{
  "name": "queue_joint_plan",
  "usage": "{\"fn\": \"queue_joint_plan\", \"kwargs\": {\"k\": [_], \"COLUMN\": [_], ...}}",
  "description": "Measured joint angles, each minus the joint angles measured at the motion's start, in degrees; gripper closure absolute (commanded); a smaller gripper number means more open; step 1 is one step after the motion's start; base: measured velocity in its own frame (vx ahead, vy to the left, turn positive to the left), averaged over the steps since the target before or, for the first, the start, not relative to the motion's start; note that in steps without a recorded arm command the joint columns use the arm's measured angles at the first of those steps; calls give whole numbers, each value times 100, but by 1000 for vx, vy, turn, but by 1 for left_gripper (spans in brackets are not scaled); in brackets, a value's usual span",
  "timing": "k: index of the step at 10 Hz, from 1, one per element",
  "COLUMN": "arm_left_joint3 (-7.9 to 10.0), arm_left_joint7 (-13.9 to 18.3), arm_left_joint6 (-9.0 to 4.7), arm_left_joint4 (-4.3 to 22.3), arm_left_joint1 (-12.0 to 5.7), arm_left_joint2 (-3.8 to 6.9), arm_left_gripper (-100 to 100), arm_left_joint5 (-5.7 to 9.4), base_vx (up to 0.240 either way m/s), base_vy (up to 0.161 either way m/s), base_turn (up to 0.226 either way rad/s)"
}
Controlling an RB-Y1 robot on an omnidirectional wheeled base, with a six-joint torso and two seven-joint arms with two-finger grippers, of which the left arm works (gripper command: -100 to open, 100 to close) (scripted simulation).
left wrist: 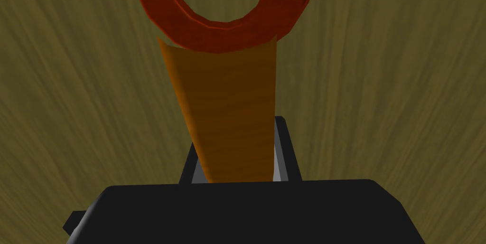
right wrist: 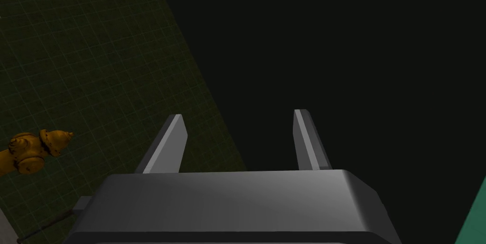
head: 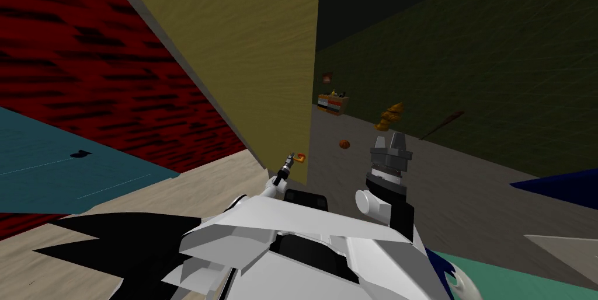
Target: Push the door open
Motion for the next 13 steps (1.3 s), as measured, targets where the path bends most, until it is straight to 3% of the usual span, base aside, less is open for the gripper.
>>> {"fn": "queue_joint_plan", "kwargs": {"k": [2, 4, 6, 8, 10, 13], "arm_left_joint3": [69, 154, 274, 388, 545, 732], "arm_left_joint7": [-54, -112, -171, -236, -316, -405], "arm_left_joint6": [145, 181, 146, 237, 160, 147], "arm_left_joint4": [-269, -325, -218, -407, -271, -212], "arm_left_joint1": [90, 190, 121, 214, 163, 101], "arm_left_joint2": [9, 22, 5, 1, -39, -75], "arm_left_gripper": [100, 100, 100, 100, 100, 100], "arm_left_joint5": [25, 64, 122, 172, 245, 331], "base_vx": [135, 166, 152, 165, 173, 141], "base_vy": [-90, -109, -133, -153, -131, -135], "base_turn": [134, 87, 101, 134, 77, 92]}}
